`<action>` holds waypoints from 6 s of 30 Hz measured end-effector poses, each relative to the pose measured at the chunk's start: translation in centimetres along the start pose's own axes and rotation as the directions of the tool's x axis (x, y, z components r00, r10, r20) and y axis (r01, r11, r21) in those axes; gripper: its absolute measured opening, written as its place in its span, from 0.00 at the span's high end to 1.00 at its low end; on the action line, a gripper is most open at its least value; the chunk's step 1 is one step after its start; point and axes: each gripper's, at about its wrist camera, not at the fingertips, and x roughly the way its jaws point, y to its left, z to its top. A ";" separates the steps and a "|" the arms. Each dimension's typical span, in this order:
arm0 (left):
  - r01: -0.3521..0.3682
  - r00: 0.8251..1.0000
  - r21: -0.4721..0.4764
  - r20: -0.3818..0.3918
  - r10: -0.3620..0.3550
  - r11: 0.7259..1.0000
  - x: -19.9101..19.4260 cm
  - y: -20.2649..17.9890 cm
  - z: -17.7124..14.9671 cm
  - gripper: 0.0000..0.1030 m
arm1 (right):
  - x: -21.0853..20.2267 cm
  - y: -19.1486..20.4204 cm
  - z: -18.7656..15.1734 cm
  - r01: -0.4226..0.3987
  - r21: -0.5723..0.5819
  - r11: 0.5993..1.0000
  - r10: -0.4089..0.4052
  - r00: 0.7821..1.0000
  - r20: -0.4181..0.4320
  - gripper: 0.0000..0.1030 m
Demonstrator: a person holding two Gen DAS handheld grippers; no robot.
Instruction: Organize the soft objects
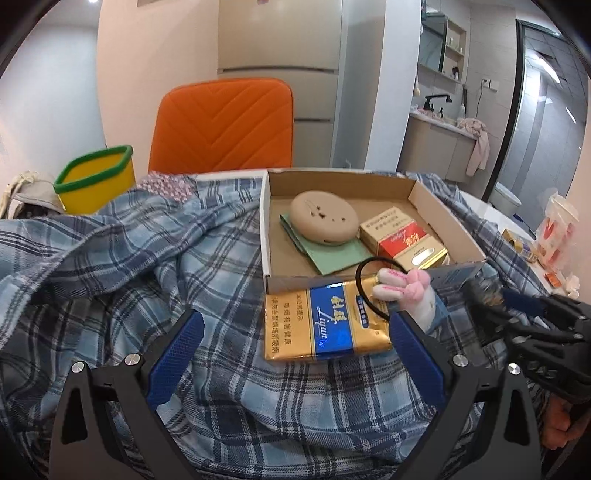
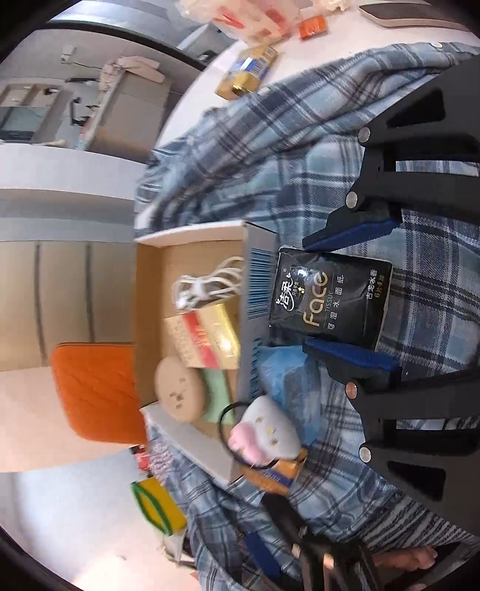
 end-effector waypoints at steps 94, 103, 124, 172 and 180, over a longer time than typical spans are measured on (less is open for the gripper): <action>0.042 0.889 0.143 0.446 -0.102 0.989 -7.7 -5.6 1.2 0.17 | 1.8 -4.2 1.4 -0.007 0.070 0.998 0.014 0.996 -0.090 0.26; 0.045 0.902 0.152 0.418 -0.106 0.987 -7.2 -5.9 0.6 0.16 | 4.1 -4.2 0.7 -0.074 0.094 0.993 0.090 0.980 -0.175 0.26; 0.081 0.887 0.142 0.442 -0.136 0.987 -7.8 -5.2 0.4 0.16 | 4.3 -0.9 0.6 -0.053 -0.081 0.995 0.037 0.982 -0.184 0.24; 0.100 0.876 0.138 0.458 -0.153 0.985 -8.1 -4.7 0.3 0.16 | 2.4 0.5 0.1 -0.221 -0.269 0.938 0.164 0.962 -0.217 0.40; 0.105 0.880 0.127 0.450 -0.152 0.986 -7.9 -4.6 0.4 0.16 | 3.7 1.5 -0.2 -0.222 -0.303 0.927 0.157 0.962 -0.224 0.51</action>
